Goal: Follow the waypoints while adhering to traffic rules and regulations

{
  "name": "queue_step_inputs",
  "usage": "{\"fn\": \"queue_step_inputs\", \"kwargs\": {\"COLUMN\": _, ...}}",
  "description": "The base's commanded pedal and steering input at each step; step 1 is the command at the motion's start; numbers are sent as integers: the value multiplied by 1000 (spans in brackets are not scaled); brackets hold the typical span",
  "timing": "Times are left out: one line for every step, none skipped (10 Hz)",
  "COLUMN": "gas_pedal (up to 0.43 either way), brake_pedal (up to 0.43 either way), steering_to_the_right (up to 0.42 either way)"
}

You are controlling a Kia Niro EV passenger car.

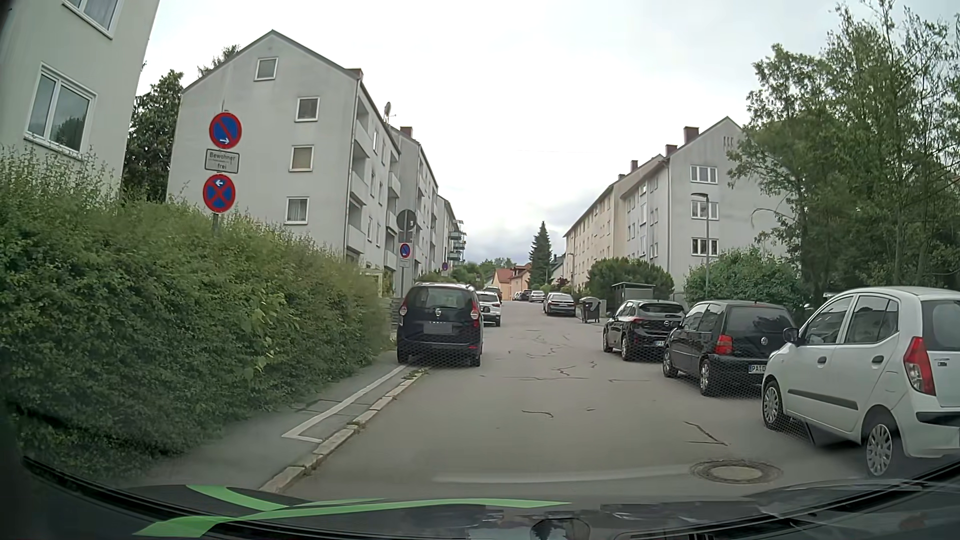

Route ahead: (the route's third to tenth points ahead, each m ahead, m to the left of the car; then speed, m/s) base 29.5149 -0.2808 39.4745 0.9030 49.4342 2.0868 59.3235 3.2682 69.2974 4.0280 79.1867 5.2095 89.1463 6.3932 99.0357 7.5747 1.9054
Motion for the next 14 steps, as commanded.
{"fn": "queue_step_inputs", "kwargs": {"gas_pedal": 28, "brake_pedal": 0, "steering_to_the_right": 73}}
{"fn": "queue_step_inputs", "kwargs": {"gas_pedal": 28, "brake_pedal": 0, "steering_to_the_right": 72}}
{"fn": "queue_step_inputs", "kwargs": {"gas_pedal": 28, "brake_pedal": 0, "steering_to_the_right": 72}}
{"fn": "queue_step_inputs", "kwargs": {"gas_pedal": 28, "brake_pedal": 0, "steering_to_the_right": 73}}
{"fn": "queue_step_inputs", "kwargs": {"gas_pedal": 28, "brake_pedal": 0, "steering_to_the_right": 72}}
{"fn": "queue_step_inputs", "kwargs": {"gas_pedal": 28, "brake_pedal": 0, "steering_to_the_right": 72}}
{"fn": "queue_step_inputs", "kwargs": {"gas_pedal": 28, "brake_pedal": 0, "steering_to_the_right": 72}}
{"fn": "queue_step_inputs", "kwargs": {"gas_pedal": 28, "brake_pedal": 0, "steering_to_the_right": 72}}
{"fn": "queue_step_inputs", "kwargs": {"gas_pedal": 28, "brake_pedal": 0, "steering_to_the_right": 72}}
{"fn": "queue_step_inputs", "kwargs": {"gas_pedal": 28, "brake_pedal": 0, "steering_to_the_right": 72}}
{"fn": "queue_step_inputs", "kwargs": {"gas_pedal": 28, "brake_pedal": 0, "steering_to_the_right": 72}}
{"fn": "queue_step_inputs", "kwargs": {"gas_pedal": 28, "brake_pedal": 0, "steering_to_the_right": 72}}
{"fn": "queue_step_inputs", "kwargs": {"gas_pedal": 28, "brake_pedal": 0, "steering_to_the_right": 70}}
{"fn": "queue_step_inputs", "kwargs": {"gas_pedal": 20, "brake_pedal": 0, "steering_to_the_right": 70}}
